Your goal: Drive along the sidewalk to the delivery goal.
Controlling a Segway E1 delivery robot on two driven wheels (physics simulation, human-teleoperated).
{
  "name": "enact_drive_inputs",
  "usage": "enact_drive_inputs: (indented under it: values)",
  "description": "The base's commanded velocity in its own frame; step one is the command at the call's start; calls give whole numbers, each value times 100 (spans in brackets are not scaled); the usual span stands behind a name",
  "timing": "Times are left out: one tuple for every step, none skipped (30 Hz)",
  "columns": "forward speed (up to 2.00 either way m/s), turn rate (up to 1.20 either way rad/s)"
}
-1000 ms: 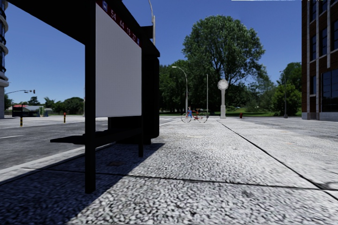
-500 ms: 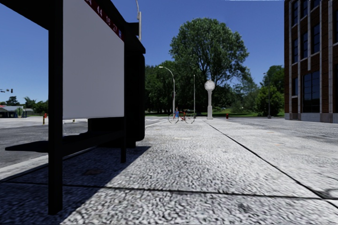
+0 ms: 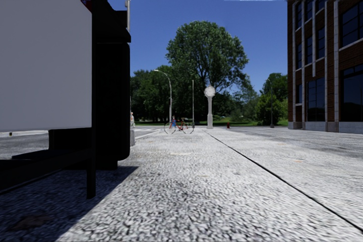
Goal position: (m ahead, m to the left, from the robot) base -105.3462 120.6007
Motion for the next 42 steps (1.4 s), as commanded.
enact_drive_inputs:
  values:
    - [200,-31]
    - [200,-31]
    - [200,-31]
    - [200,-31]
    - [200,-31]
    - [200,-31]
    - [200,-31]
    - [200,-31]
    - [200,-31]
    - [200,-31]
    - [200,-31]
    - [200,-31]
    - [200,-31]
    - [200,-31]
    - [200,-31]
    - [200,-31]
    - [200,-31]
    - [200,-31]
    - [200,-29]
    - [200,-29]
    - [200,-4]
    - [200,0]
    - [200,0]
    - [200,0]
    - [200,0]
    - [200,0]
    - [200,0]
    - [200,0]
    - [200,0]
    - [200,0]
    - [200,0]
    - [200,0]
    - [200,0]
    - [200,0]
    - [200,0]
    - [200,0]
    - [200,0]
    - [200,0]
    - [200,0]
    - [200,-6]
    - [200,-6]
    - [200,-10]
